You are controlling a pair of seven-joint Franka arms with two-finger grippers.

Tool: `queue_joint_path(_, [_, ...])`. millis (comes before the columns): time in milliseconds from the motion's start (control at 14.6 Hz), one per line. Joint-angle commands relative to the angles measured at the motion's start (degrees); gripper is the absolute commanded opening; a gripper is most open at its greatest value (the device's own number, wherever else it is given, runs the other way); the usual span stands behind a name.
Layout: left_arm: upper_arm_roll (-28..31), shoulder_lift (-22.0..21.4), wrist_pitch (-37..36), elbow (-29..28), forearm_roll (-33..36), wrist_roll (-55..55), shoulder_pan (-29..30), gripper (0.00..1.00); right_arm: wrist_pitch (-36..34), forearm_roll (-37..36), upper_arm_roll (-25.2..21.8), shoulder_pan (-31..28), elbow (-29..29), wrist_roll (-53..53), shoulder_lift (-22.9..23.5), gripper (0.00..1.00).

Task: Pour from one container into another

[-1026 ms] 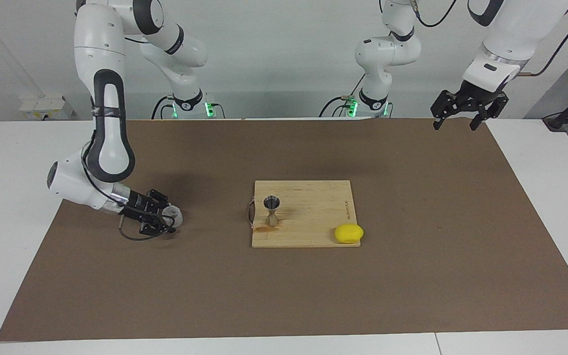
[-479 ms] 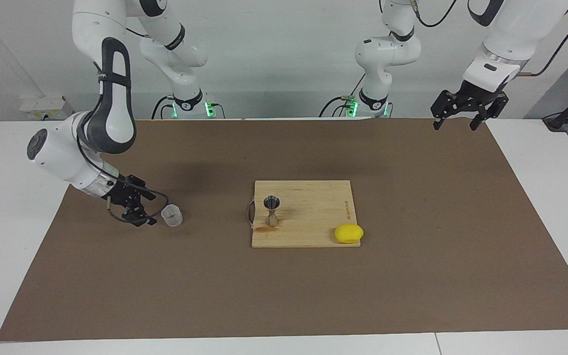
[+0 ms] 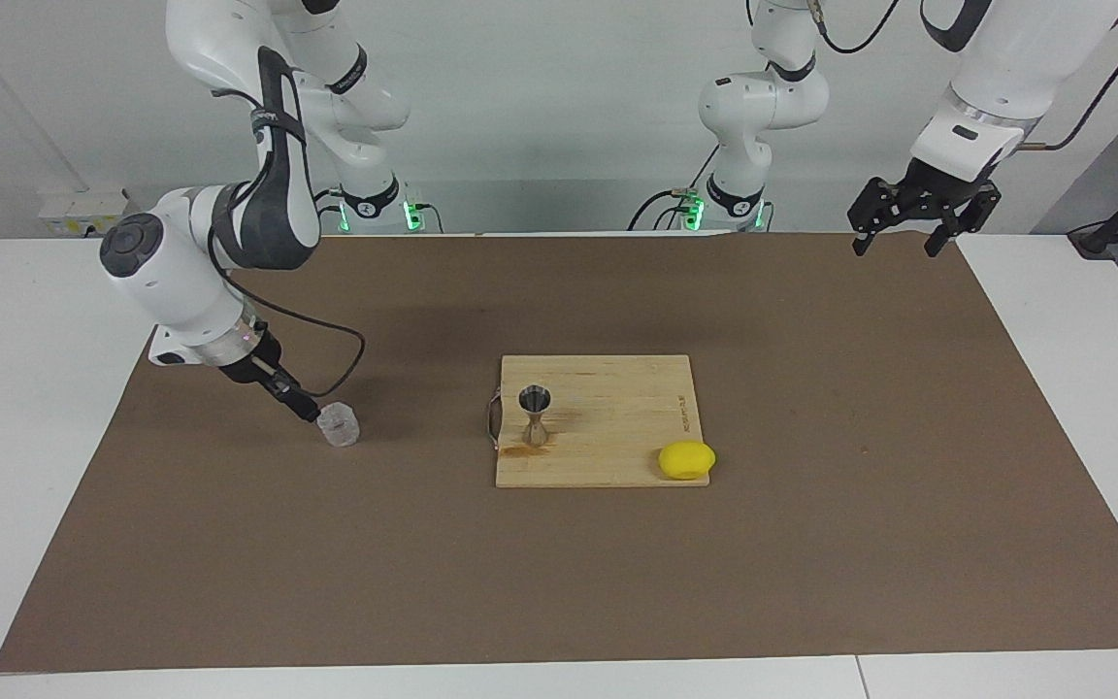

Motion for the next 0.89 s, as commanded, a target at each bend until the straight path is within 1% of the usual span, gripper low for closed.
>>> queue_joint_path(0, [-0.13, -1.31, 0.00, -1.42, 0.58, -0.39, 0.18, 1.00, -3.74, -3.86, 0.23, 3.02, -0.91, -4.88, -4.65, 1.00])
queue_joint_path(68, [-0.13, -1.22, 0.00, -1.42, 0.58, -0.39, 0.18, 1.00, -5.15, -4.13, 0.15, 4.25, -0.65, -6.73, -5.88, 1.00])
queue_joint_path(205, [-0.04, -1.22, 0.00, -1.42, 0.58, -0.39, 0.18, 1.00, -9.36, -7.10, 0.32, 4.70, 2.32, -10.24, -7.30, 1.00])
queue_joint_path(274, [-0.13, -1.22, 0.00, -1.42, 0.58, -0.39, 0.18, 1.00, -12.17, -8.25, 0.41, 4.70, 4.86, -12.00, -7.30, 1.00])
queue_joint_path(410, [-0.04, -1.31, 0.00, -1.42, 0.58, -0.39, 0.18, 1.00, -16.83, -8.26, 0.41, 4.62, 10.40, -13.16, -7.21, 1.00])
queue_joint_path(821, [-0.04, -1.22, 0.00, -1.42, 0.58, -0.39, 0.18, 1.00, -25.19, -8.17, 0.50, 4.70, 21.66, -13.25, -6.51, 1.00])
